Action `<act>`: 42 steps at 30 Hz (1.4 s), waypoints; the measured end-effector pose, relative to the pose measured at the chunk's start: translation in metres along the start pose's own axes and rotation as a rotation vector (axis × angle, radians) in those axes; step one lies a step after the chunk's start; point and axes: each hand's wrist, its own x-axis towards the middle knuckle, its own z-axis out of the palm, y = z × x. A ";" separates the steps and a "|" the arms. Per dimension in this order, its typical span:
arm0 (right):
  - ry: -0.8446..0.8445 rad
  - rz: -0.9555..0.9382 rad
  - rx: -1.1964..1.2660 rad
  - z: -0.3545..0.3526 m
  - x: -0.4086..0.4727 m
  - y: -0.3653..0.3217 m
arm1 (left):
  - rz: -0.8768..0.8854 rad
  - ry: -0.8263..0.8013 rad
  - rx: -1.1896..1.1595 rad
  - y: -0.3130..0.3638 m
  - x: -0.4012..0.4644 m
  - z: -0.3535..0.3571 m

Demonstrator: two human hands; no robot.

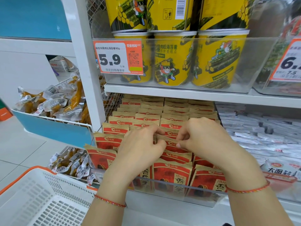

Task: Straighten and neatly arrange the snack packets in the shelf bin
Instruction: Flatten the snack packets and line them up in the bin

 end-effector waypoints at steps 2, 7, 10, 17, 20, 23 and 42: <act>0.030 0.002 0.032 -0.004 -0.002 0.001 | -0.004 -0.008 -0.036 -0.001 -0.001 -0.001; 0.260 -0.028 0.230 -0.019 -0.007 0.006 | 0.021 0.046 -0.208 -0.005 -0.001 0.000; 0.429 -0.064 0.379 -0.020 -0.007 0.009 | 0.039 0.058 -0.242 -0.007 0.000 0.001; 0.777 -0.201 0.545 -0.016 -0.004 0.007 | 0.080 0.101 -0.263 -0.011 0.001 0.002; 0.895 -0.274 0.581 -0.019 -0.008 0.003 | 0.093 0.155 -0.319 -0.009 0.000 0.002; 0.976 -0.335 0.636 -0.023 -0.012 -0.004 | 0.109 0.247 -0.456 -0.008 -0.002 -0.002; 0.818 -0.171 1.342 -0.022 -0.006 -0.017 | 0.314 0.457 -0.395 0.004 -0.008 0.007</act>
